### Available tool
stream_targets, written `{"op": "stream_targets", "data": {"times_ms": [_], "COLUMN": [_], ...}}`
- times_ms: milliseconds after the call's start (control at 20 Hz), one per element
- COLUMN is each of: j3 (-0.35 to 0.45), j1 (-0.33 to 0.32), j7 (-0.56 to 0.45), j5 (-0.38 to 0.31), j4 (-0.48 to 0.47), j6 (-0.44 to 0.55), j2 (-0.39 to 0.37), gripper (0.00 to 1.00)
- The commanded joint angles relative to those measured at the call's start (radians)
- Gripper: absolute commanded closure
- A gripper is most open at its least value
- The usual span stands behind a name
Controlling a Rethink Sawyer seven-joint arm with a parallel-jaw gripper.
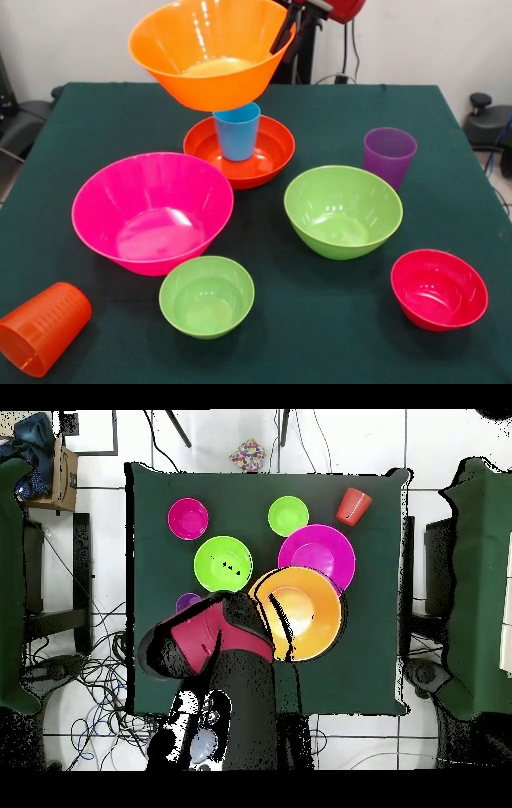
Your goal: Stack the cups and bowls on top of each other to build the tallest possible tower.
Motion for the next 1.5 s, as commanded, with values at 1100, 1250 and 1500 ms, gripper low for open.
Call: {"op": "stream_targets", "data": {"times_ms": [1100, 1250, 1500], "j3": [0.009, 0.005, 0.000], "j1": [0.038, 0.042, 0.057], "j7": [0.121, 0.125, 0.135], "j5": [0.052, 0.054, 0.059], "j4": [-0.057, -0.058, -0.086], "j6": [-0.012, -0.014, -0.005], "j2": [0.024, 0.027, 0.046], "gripper": [1.00, 1.00, 1.00]}}
